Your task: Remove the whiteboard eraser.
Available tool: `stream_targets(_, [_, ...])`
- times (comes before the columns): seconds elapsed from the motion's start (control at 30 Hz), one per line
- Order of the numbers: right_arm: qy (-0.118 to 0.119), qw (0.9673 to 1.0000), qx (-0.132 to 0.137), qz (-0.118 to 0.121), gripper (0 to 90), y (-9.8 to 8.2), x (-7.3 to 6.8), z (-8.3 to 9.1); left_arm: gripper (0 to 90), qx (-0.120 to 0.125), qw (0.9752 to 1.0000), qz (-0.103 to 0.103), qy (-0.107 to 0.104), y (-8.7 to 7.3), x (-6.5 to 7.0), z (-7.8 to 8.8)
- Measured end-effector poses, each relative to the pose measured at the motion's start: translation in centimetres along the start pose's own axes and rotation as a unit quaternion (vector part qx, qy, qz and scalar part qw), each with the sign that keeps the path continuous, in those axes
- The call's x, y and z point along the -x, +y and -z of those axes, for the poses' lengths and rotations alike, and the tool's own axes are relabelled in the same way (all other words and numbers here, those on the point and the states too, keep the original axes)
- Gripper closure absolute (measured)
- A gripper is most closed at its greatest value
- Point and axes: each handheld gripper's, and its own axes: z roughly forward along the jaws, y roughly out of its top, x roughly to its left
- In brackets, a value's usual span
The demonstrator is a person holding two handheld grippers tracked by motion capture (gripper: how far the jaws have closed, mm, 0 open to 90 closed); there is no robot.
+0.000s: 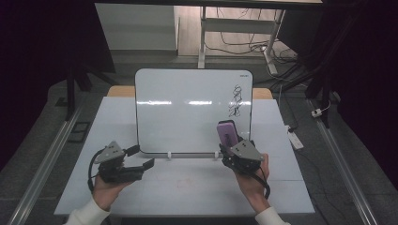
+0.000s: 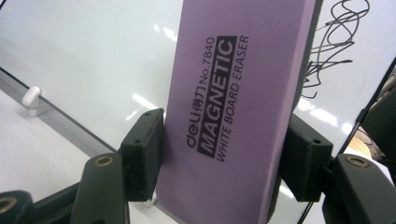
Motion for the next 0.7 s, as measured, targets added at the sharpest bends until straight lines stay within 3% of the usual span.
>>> stream_targets(0.17, [0.001, 1.0, 0.004, -0.001, 38.4, 0.1, 0.3, 0.1, 22.9, -0.008, 0.9998, 0.004, 0.019, -1.7, -1.3, 1.4])
stream_targets(0.4, [0.008, 0.9998, 0.013, -0.008, 38.5, 0.2, 1.2, 0.5, 22.7, -0.023, 0.9993, -0.016, 0.027, -2.7, -1.7, 2.0])
stream_targets(0.7, [0.013, 0.9991, 0.018, -0.036, 38.5, 0.4, 2.7, 0.6, 22.6, -0.041, 0.9986, 0.002, 0.034, -3.3, -2.7, 1.5])
